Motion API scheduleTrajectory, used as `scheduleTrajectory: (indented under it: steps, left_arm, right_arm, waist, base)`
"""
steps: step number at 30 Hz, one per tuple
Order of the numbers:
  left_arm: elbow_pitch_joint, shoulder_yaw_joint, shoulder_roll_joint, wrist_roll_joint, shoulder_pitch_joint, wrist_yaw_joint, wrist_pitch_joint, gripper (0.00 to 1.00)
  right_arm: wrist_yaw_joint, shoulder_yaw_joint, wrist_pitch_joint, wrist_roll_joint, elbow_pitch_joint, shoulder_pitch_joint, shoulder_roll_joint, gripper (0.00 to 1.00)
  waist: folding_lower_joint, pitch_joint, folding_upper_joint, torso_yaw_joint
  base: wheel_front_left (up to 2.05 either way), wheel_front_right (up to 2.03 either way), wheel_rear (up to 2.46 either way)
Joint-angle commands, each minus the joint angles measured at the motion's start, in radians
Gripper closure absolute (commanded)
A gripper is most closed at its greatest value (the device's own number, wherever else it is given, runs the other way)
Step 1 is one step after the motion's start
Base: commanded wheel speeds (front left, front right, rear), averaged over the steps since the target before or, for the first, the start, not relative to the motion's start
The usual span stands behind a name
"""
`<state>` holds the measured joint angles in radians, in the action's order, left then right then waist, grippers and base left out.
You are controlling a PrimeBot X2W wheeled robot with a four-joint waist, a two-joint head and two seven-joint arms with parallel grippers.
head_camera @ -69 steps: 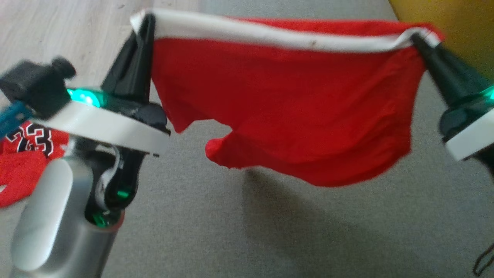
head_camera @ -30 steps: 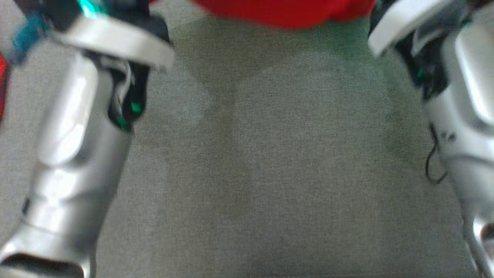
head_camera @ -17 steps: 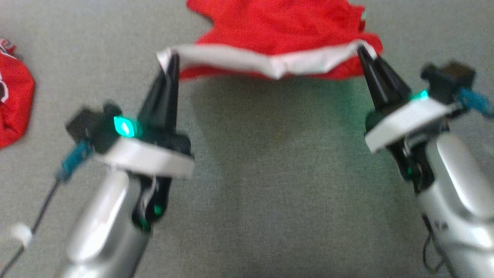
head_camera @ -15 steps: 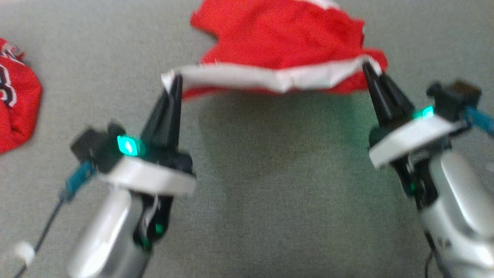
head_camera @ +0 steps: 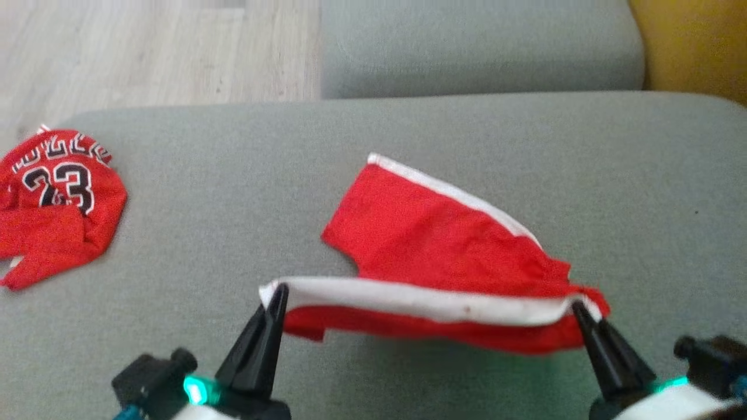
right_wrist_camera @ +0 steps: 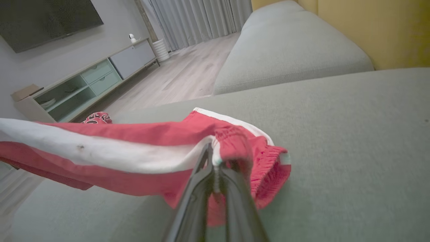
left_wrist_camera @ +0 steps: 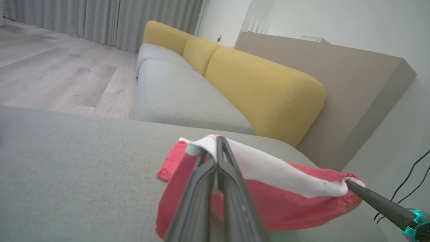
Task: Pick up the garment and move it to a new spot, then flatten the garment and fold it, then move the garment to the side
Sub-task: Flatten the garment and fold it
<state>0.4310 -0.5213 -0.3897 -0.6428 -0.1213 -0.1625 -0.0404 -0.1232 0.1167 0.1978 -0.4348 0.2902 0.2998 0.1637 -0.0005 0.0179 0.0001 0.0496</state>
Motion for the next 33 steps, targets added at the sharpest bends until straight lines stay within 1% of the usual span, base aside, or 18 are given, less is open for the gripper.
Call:
scheduleTrajectory:
  steps: [1, 3, 5, 7, 9, 13, 19, 23, 29, 33]
  left_arm:
    - [0.054, 0.035, -0.023, -0.007, 0.025, -0.012, -0.008, 1.00]
    - [0.062, 0.039, -0.035, -0.008, 0.011, -0.017, -0.015, 1.00]
    - [0.047, 0.040, -0.035, -0.014, 0.018, -0.013, -0.017, 1.00]
    - [0.009, 0.038, -0.033, -0.014, 0.045, -0.002, -0.021, 1.00]
    - [-0.039, 0.031, -0.021, -0.013, 0.093, 0.019, -0.020, 1.00]
    - [-0.169, 0.017, 0.019, -0.003, 0.229, 0.064, -0.014, 1.00]
    - [-0.400, 0.006, 0.084, 0.028, 0.473, 0.117, -0.009, 1.00]
    - [-0.559, -0.005, 0.111, 0.062, 0.625, 0.148, -0.005, 1.00]
    - [-0.766, -0.025, 0.147, 0.110, 0.817, 0.173, -0.004, 1.00]
    - [-0.875, -0.043, 0.171, 0.138, 0.910, 0.185, 0.008, 1.00]
  right_arm:
    - [-0.008, 0.008, 0.018, 0.004, 0.067, -0.011, -0.001, 1.00]
    - [-0.008, 0.001, 0.039, 0.007, 0.089, 0.016, -0.015, 1.00]
    - [-0.008, -0.003, 0.050, 0.004, 0.084, 0.016, -0.032, 1.00]
    - [-0.008, -0.004, 0.066, -0.015, 0.057, 0.002, -0.048, 1.00]
    - [-0.008, -0.014, 0.064, -0.018, 0.019, -0.028, -0.058, 1.00]
    - [-0.008, -0.034, 0.029, -0.018, -0.066, -0.105, -0.080, 1.00]
    - [-0.008, -0.041, -0.035, -0.020, -0.174, -0.231, -0.102, 1.00]
    - [-0.008, -0.030, -0.073, -0.016, -0.239, -0.314, -0.109, 1.00]
    - [-0.008, -0.017, -0.140, -0.018, -0.329, -0.419, -0.113, 1.00]
    - [-0.008, 0.011, -0.177, -0.036, -0.380, -0.468, -0.113, 1.00]
  waist:
    - [0.0005, 0.004, -0.0001, -0.004]
    - [0.0005, 0.019, -0.0001, -0.011]
    - [0.0005, 0.037, -0.0001, -0.019]
    - [0.0005, 0.059, -0.0001, -0.028]
    - [0.0005, 0.085, -0.0001, -0.035]
    - [0.0005, 0.144, -0.0001, -0.049]
    - [0.0005, 0.255, -0.0001, -0.090]
    - [0.0005, 0.328, -0.0001, -0.123]
    - [0.0005, 0.409, -0.0001, -0.156]
    - [0.0005, 0.436, -0.0001, -0.166]
  base:
    - [0.00, 0.00, 0.00]
    - [0.00, 0.00, 0.00]
    - [0.00, 0.00, 0.00]
    - [0.00, 0.00, 0.00]
    - [0.00, 0.00, 0.00]
    - [0.00, 0.00, 0.00]
    - [0.00, 0.00, 0.00]
    - [0.00, 0.00, 0.00]
    - [0.00, 0.00, 0.00]
    - [0.00, 0.00, 0.00]
